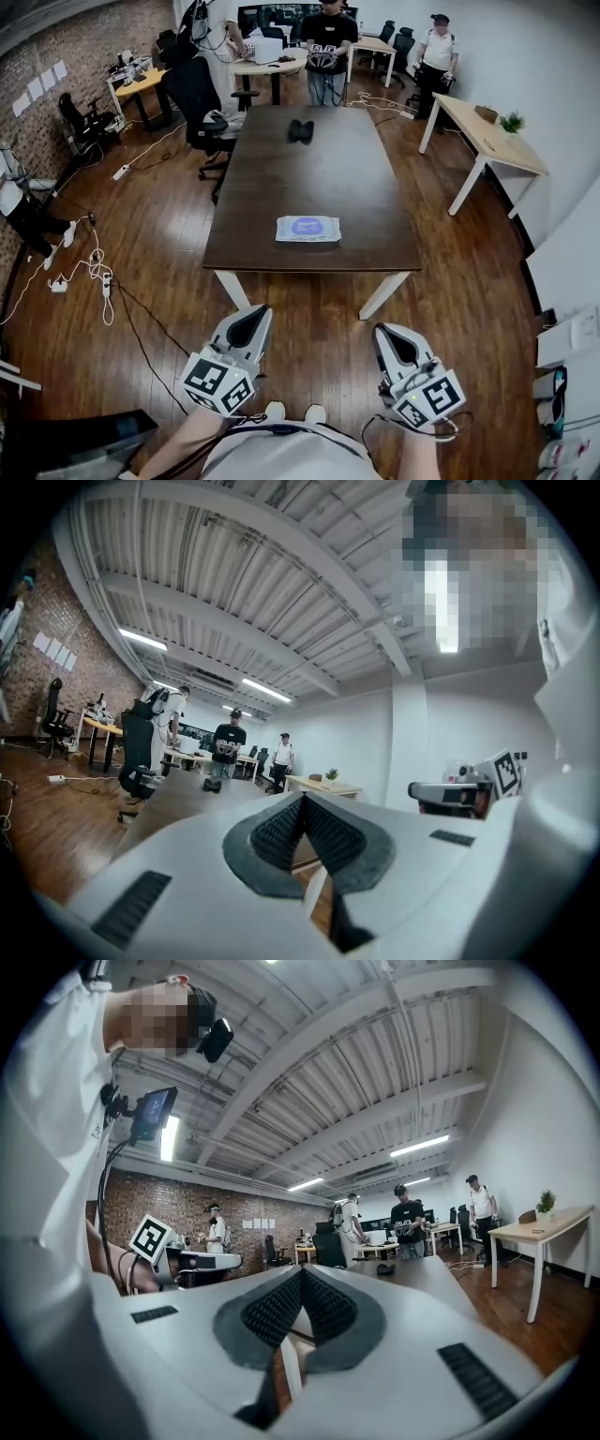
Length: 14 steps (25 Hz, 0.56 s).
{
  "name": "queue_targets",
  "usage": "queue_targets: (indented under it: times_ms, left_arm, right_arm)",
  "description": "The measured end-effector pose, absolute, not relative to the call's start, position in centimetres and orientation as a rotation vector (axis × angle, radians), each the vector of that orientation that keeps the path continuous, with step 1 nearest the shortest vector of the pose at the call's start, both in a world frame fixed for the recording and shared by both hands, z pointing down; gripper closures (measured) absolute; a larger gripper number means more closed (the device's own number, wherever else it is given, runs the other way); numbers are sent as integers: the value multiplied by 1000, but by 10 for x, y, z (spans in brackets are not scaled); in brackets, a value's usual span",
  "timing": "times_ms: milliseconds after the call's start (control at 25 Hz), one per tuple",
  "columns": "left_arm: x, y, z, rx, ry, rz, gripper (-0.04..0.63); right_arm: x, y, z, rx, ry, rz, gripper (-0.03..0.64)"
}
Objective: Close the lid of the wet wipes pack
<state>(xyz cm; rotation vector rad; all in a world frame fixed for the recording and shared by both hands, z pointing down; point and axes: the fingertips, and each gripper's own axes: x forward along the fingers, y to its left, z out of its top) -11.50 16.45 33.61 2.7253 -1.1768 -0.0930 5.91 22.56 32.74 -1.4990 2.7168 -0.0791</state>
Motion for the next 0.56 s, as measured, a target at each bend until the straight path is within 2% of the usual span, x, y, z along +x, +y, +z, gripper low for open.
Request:
queue_targets:
  times_ms: [560]
  left_arm:
    - [-121, 166, 337, 2734, -1180, -109, 594]
  right_arm:
    - [51, 226, 328, -1493, 2730, -56, 609]
